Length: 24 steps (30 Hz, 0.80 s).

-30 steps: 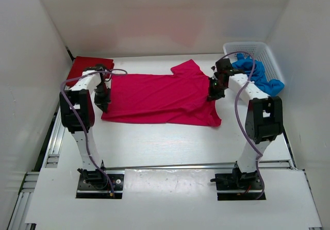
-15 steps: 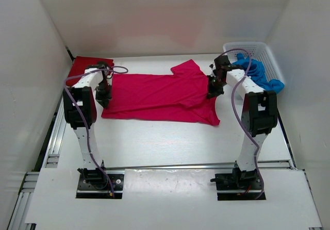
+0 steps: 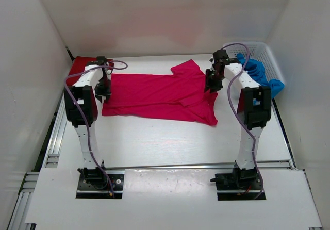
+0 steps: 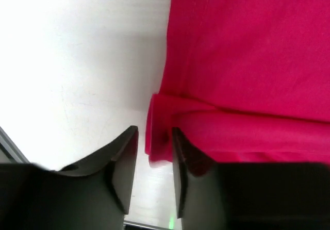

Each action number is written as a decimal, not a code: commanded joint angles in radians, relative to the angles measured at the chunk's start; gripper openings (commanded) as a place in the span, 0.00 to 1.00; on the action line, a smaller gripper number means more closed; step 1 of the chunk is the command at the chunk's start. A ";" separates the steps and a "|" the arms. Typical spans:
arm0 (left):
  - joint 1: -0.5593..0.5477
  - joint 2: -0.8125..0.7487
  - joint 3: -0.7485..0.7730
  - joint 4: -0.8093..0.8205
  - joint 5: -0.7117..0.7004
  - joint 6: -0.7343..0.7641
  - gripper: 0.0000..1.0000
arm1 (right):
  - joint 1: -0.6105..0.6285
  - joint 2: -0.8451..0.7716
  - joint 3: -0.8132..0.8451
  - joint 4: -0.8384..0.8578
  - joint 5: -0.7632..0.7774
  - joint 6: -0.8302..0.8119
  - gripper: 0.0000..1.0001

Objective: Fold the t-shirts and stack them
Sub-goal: Fold the flattened tshirt in 1/3 of the way

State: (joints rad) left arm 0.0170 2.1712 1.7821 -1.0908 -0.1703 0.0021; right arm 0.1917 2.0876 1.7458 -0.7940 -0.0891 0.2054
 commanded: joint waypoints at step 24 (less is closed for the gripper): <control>0.081 -0.237 -0.365 0.163 0.144 -0.002 0.94 | -0.020 -0.491 -0.673 0.116 -0.063 0.107 0.69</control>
State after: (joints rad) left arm 0.0956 1.9205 1.4021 -0.9859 -0.0353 0.0002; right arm 0.1833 1.6295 1.0878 -0.7494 -0.1204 0.2699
